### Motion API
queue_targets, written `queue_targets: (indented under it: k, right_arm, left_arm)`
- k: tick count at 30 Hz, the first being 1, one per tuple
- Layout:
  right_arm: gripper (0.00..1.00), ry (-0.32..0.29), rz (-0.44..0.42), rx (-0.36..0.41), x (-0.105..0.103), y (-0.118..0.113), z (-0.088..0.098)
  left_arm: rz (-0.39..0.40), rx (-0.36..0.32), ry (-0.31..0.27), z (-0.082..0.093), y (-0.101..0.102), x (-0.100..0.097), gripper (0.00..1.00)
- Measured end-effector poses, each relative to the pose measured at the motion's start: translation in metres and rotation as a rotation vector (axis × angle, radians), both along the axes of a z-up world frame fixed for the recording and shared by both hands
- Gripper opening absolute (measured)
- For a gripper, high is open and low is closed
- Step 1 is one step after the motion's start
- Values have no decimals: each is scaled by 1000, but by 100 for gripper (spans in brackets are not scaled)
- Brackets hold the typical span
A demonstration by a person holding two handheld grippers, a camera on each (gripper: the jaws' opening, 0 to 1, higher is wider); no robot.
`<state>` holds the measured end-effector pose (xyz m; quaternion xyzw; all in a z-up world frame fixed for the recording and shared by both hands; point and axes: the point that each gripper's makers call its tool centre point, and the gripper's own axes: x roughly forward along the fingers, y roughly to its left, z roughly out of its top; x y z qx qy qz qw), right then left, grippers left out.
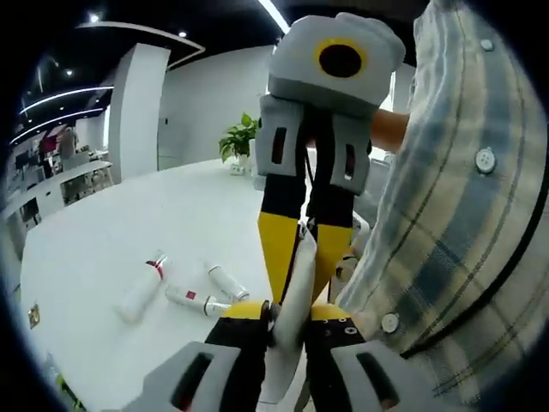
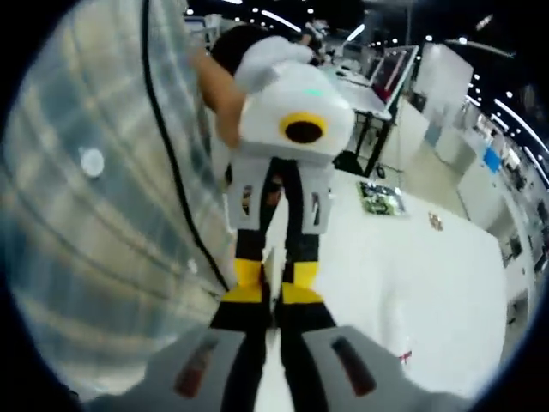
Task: Arrange the skincare products in the storage area until every visible bottle or jar stands upright without overlapping.
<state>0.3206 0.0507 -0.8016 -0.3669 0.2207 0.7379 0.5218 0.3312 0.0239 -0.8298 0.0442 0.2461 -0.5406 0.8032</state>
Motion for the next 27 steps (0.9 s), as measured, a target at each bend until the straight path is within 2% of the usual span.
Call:
queue_targets:
  k: [5, 9, 13, 17, 18, 22, 25, 27]
  right_arm:
    - [1, -31, 53, -51, 6, 10, 0]
    - [1, -33, 97, -85, 9, 19, 4]
    - [1, -55, 140, -126, 14, 27, 8]
    - [1, -76, 172, -172, 21, 33, 11]
    - [1, -79, 177, -180, 24, 36, 13]
    - [1, -75, 199, -210, 31, 43, 15]
    - [1, -86, 211, -233, 38, 49, 15]
    - [1, -89, 213, -240, 42, 53, 16]
  left_arm:
    - [70, -24, 3, 1, 9, 8, 16]
    - [155, -99, 18, 7, 19, 13, 17]
    - [215, -137, 25, 9, 28, 19, 18]
    - [265, -127, 52, 3, 38, 26, 21]
    - [274, -122, 41, 1, 40, 27, 21]
    - [318, -155, 43, 3, 49, 33, 21]
    - [358, -124, 52, -6, 59, 38, 22]
    - [389, -129, 56, -8, 66, 41, 22]
